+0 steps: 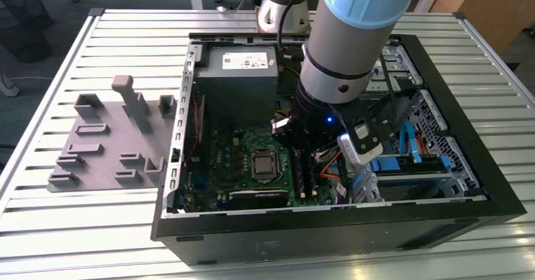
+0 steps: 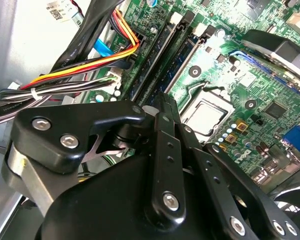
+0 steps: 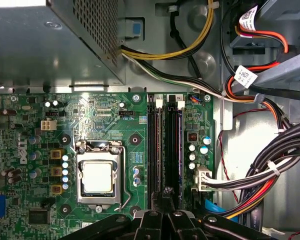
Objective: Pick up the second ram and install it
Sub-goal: 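Press down the second ram until it locks into place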
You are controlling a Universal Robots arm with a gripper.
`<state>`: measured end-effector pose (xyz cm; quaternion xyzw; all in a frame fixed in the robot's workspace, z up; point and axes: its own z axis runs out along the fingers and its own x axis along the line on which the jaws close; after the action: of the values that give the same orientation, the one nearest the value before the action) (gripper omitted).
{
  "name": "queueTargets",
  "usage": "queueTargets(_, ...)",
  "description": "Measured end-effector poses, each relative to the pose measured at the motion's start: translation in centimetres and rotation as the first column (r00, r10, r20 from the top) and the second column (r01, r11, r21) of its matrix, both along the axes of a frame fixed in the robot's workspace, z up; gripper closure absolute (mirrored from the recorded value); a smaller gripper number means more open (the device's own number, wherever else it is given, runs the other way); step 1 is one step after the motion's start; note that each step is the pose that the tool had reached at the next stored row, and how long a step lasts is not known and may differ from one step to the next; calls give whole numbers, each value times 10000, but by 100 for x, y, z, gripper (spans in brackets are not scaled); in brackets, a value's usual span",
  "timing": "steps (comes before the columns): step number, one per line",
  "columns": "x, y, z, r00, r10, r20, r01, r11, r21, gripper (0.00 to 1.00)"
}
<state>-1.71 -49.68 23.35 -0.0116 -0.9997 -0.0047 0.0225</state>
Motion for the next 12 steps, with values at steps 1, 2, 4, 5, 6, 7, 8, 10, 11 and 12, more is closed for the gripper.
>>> queueTargets(1, 0, 0, 0, 10000, 0, 0, 0, 10000, 0, 90)
queueTargets(2, 0, 0, 1, 10000, -1, 0, 1, 10000, 0, 90)
queueTargets(4, 0, 0, 2, 10000, 0, 0, 0, 10000, 0, 90)
queueTargets(5, 0, 0, 2, 10000, 0, 0, 0, 10000, 0, 90)
queueTargets(6, -1, 0, 0, 10000, -1, 0, 1, 10000, -1, 90)
queueTargets(7, 0, 0, -7, 10000, 0, 0, 0, 10000, 0, 90)
queueTargets(8, -1, 0, -19, 10000, -1, 0, 1, 10000, -1, 90)
queueTargets(10, -1, 0, -35, 10000, -1, 0, 1, 10000, -1, 90)
queueTargets(11, -1, -1, -36, 10000, 0, -1, 0, 10000, -3, 90)
queueTargets(12, -1, 0, -38, 10000, 0, -1, 0, 10000, -3, 90)
